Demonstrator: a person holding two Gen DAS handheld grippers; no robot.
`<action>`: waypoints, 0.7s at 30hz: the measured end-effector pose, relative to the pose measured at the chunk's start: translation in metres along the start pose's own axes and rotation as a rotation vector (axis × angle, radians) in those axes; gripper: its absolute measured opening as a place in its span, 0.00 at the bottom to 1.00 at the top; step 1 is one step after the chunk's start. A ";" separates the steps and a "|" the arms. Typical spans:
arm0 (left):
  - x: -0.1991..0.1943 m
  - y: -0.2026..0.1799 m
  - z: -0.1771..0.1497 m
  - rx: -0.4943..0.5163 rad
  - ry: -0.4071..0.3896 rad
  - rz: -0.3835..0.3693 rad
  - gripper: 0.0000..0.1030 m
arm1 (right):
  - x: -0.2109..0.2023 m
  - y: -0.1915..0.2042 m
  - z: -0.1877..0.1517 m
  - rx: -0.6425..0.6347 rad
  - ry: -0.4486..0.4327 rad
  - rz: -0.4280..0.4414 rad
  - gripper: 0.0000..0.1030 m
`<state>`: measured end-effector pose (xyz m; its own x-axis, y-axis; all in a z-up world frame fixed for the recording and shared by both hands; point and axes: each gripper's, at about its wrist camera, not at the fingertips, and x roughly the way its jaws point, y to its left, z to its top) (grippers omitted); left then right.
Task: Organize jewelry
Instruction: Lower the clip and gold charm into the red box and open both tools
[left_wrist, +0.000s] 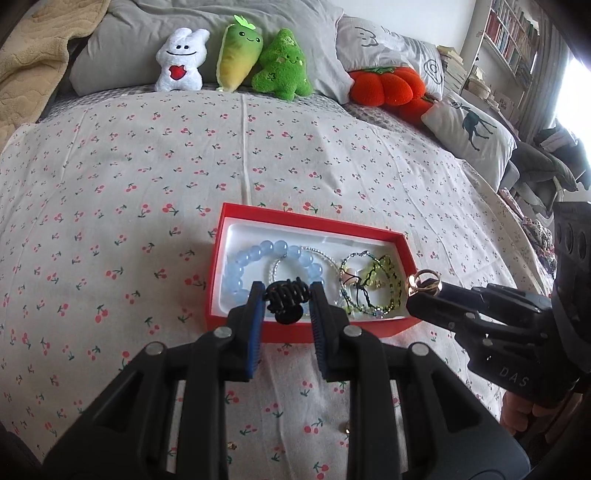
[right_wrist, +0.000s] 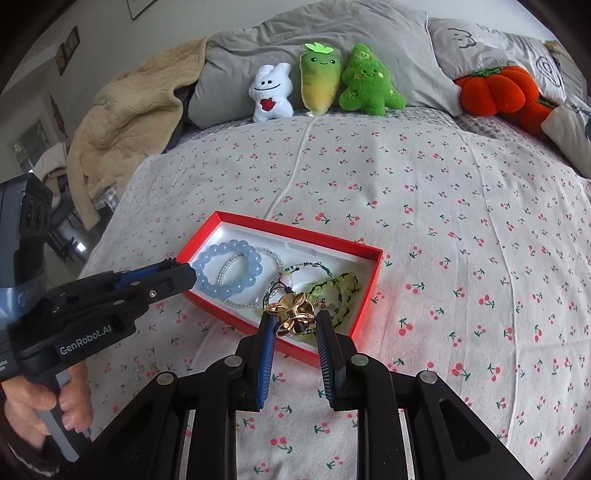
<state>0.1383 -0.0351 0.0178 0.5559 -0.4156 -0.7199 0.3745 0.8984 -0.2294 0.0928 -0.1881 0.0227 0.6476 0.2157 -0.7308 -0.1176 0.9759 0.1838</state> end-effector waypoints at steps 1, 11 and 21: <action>0.004 0.000 0.001 -0.001 0.007 0.000 0.25 | 0.003 -0.002 0.001 0.000 0.006 -0.001 0.22; 0.021 0.003 0.002 0.000 0.030 0.007 0.26 | 0.017 -0.015 0.004 0.004 0.030 0.005 0.22; 0.000 0.004 0.003 -0.005 0.017 -0.008 0.39 | 0.022 -0.014 0.007 -0.009 0.043 0.009 0.22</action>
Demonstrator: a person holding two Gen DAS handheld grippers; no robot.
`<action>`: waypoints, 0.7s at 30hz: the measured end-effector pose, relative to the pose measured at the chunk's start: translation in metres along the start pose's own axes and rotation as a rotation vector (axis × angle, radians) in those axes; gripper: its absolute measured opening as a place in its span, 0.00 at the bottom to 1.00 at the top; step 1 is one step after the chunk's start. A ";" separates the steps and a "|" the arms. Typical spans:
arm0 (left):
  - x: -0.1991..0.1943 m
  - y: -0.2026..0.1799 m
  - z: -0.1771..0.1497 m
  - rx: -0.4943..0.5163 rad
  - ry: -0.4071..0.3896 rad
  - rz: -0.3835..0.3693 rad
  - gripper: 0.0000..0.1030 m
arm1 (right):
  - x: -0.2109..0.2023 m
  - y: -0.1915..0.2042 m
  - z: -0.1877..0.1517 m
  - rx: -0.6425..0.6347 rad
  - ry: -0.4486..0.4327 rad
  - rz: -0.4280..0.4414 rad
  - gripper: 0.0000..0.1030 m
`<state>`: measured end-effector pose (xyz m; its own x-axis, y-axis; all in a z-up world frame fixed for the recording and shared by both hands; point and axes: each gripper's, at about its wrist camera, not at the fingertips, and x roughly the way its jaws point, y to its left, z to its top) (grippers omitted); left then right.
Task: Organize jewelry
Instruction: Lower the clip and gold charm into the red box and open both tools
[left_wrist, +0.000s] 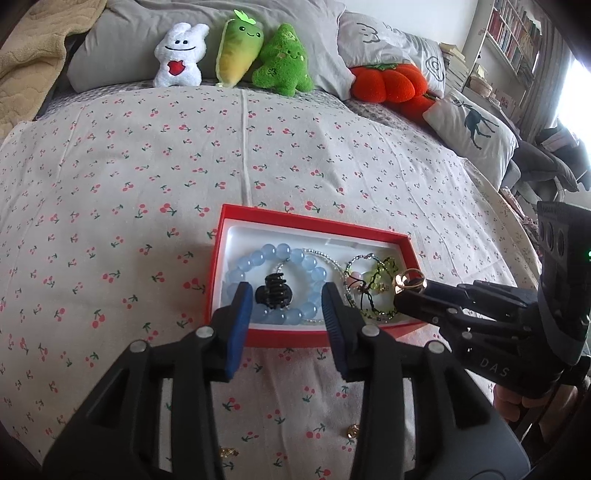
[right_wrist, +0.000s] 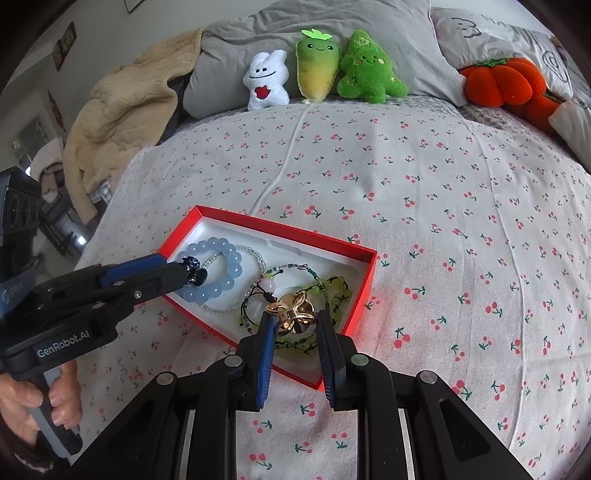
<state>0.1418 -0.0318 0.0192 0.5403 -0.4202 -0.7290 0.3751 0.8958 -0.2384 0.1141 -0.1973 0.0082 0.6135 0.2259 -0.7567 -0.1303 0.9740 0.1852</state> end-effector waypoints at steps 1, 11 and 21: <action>-0.002 0.001 -0.001 -0.003 0.000 0.001 0.39 | 0.001 0.000 0.000 -0.002 0.002 -0.001 0.22; -0.017 0.012 -0.013 -0.014 0.016 0.039 0.44 | 0.008 0.006 0.001 -0.028 0.024 -0.005 0.22; -0.023 0.017 -0.030 -0.007 0.068 0.106 0.73 | -0.005 0.008 -0.003 -0.035 0.024 0.002 0.35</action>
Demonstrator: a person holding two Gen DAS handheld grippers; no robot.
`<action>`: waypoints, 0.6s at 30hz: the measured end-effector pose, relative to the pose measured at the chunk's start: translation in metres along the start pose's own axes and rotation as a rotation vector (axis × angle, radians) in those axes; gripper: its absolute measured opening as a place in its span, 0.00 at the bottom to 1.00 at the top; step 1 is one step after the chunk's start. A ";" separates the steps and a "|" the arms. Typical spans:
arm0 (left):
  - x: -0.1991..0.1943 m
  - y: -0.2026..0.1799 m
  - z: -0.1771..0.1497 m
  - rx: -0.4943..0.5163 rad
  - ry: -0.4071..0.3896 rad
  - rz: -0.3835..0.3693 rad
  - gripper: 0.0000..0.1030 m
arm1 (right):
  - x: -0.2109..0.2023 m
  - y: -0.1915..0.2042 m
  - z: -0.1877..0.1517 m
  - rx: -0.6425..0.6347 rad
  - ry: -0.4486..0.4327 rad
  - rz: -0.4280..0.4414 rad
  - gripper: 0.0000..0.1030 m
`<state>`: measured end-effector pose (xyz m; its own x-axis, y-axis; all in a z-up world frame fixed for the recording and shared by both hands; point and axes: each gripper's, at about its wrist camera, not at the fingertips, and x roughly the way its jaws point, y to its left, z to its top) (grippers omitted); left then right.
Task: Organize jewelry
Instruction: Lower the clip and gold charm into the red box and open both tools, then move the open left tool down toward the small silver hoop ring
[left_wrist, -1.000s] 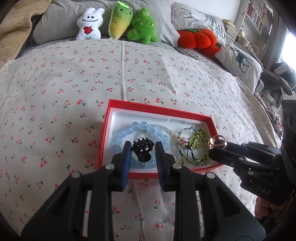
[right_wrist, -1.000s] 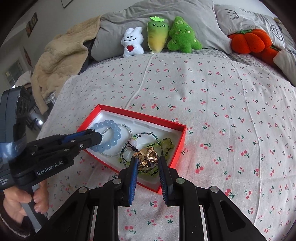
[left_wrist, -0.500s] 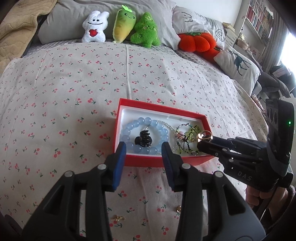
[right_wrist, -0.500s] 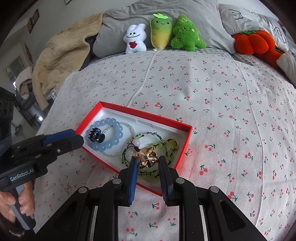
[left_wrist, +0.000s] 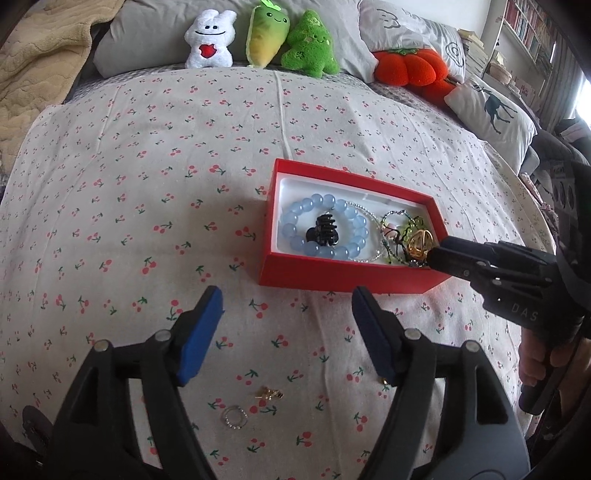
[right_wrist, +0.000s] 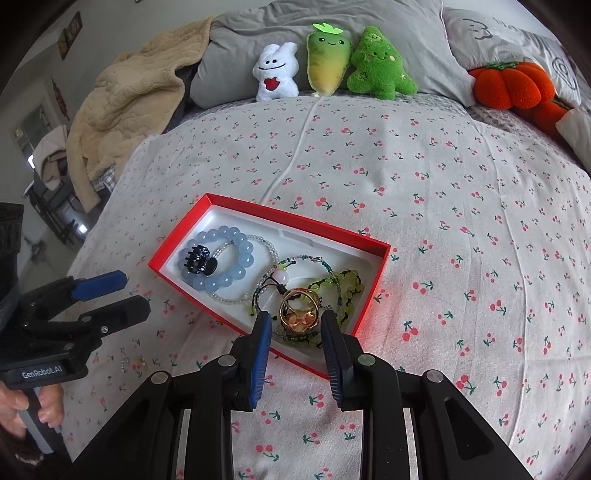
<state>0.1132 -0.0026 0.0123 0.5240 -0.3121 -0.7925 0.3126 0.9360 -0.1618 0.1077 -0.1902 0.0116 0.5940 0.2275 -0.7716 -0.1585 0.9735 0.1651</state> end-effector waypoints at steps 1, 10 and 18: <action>-0.002 0.000 -0.002 0.000 0.003 0.007 0.75 | -0.005 0.001 -0.001 -0.004 -0.008 -0.001 0.42; -0.011 -0.003 -0.032 0.010 0.059 0.052 0.84 | -0.049 0.022 -0.025 -0.064 -0.059 0.010 0.59; -0.018 -0.002 -0.063 0.036 0.100 0.079 0.85 | -0.052 0.033 -0.062 -0.078 -0.003 -0.024 0.73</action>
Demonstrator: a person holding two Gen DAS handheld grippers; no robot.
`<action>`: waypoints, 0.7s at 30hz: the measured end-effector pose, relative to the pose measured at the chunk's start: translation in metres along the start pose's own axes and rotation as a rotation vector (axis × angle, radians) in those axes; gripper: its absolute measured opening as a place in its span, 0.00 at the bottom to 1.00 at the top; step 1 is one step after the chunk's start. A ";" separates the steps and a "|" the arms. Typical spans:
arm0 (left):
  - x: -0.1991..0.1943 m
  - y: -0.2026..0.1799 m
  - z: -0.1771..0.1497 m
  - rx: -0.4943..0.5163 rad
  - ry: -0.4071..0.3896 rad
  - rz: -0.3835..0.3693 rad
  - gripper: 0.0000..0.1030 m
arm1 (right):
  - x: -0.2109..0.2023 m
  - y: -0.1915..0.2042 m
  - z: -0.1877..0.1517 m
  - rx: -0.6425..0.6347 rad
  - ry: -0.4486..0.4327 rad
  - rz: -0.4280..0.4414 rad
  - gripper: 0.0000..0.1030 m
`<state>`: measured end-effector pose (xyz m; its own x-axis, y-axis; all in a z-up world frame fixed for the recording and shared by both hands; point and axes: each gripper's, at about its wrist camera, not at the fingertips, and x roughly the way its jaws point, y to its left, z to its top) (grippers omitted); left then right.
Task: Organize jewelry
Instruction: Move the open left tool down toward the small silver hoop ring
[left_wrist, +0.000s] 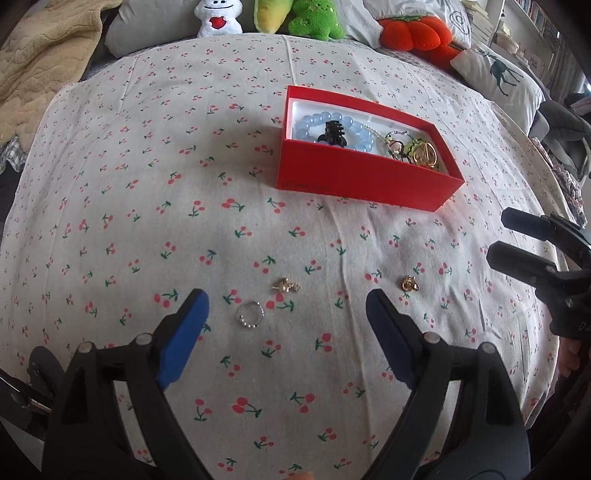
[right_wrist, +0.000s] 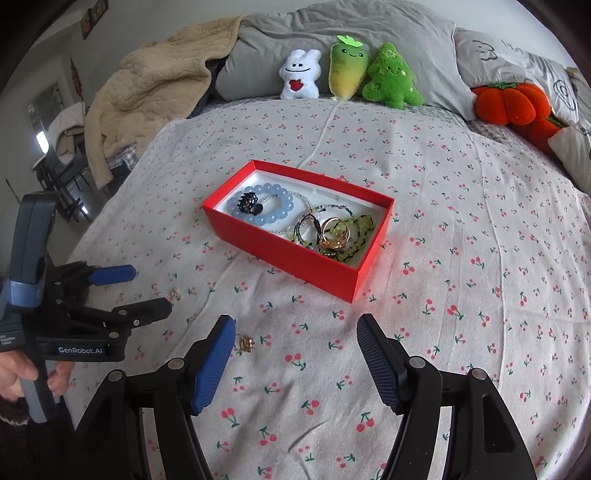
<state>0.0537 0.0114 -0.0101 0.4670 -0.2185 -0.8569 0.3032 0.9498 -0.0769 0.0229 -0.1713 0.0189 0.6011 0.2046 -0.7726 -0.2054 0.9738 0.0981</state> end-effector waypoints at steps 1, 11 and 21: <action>0.000 0.001 -0.003 0.007 0.002 0.006 0.85 | 0.000 0.001 -0.004 0.000 0.004 -0.002 0.75; 0.001 0.016 -0.034 0.046 0.040 0.057 0.85 | 0.009 0.015 -0.038 -0.011 0.075 -0.016 0.78; 0.001 0.034 -0.046 0.035 0.017 -0.035 0.85 | 0.018 0.025 -0.058 -0.047 0.113 -0.037 0.78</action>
<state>0.0265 0.0539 -0.0369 0.4415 -0.2476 -0.8624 0.3486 0.9330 -0.0894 -0.0159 -0.1491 -0.0288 0.5188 0.1534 -0.8410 -0.2219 0.9742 0.0409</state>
